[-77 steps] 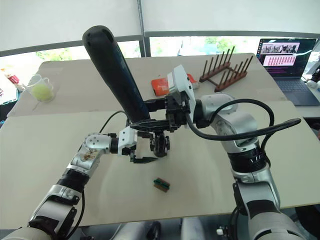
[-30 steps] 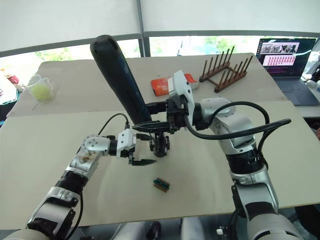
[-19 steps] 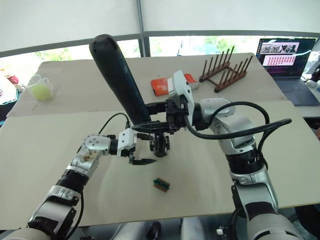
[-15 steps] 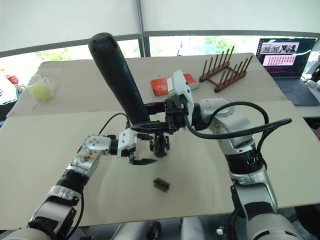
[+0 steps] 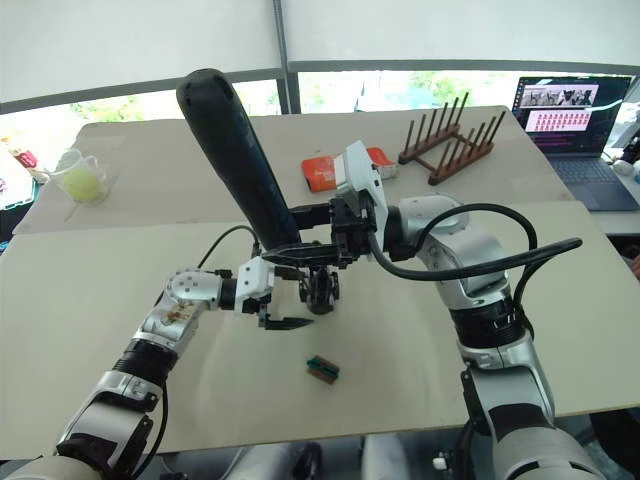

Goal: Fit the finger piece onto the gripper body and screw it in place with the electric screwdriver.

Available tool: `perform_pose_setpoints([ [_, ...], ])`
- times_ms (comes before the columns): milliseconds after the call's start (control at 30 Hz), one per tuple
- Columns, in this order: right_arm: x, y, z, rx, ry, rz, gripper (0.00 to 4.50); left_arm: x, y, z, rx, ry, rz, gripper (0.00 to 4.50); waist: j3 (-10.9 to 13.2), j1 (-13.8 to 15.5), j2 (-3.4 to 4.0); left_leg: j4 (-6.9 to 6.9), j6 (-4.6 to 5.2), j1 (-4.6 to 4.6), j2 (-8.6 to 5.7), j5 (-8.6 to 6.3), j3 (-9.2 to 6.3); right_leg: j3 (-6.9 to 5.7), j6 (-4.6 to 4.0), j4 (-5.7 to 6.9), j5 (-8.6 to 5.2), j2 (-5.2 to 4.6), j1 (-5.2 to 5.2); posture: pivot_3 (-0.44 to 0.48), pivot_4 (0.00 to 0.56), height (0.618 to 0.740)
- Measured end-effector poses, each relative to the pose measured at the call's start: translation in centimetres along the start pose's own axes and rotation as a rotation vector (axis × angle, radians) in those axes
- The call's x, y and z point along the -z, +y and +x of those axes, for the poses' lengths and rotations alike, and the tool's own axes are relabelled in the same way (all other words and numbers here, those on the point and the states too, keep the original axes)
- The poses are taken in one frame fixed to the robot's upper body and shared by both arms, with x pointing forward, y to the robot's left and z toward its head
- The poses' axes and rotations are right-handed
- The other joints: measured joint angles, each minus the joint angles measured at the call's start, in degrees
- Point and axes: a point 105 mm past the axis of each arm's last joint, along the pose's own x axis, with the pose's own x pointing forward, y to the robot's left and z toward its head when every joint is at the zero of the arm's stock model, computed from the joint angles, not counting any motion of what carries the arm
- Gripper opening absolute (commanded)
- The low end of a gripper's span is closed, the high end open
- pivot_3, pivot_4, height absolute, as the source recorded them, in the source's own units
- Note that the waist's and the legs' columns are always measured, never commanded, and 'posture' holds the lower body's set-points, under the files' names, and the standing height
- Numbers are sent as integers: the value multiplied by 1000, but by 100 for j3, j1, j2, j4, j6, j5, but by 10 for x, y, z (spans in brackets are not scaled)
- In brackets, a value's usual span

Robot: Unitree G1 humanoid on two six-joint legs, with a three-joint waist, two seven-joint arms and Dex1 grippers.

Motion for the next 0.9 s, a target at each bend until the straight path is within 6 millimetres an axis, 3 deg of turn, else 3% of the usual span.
perform_pose_setpoints([
  [900, 0, 1, 0, -3, 7, 4, 1896, 0, 0, 0, -1, 0, 0, 4500, 0, -1, 0, 0, 0, 0, 0, 0, 0, 0, 0, 1, 0, -1, 0, 0, 150, 740],
])
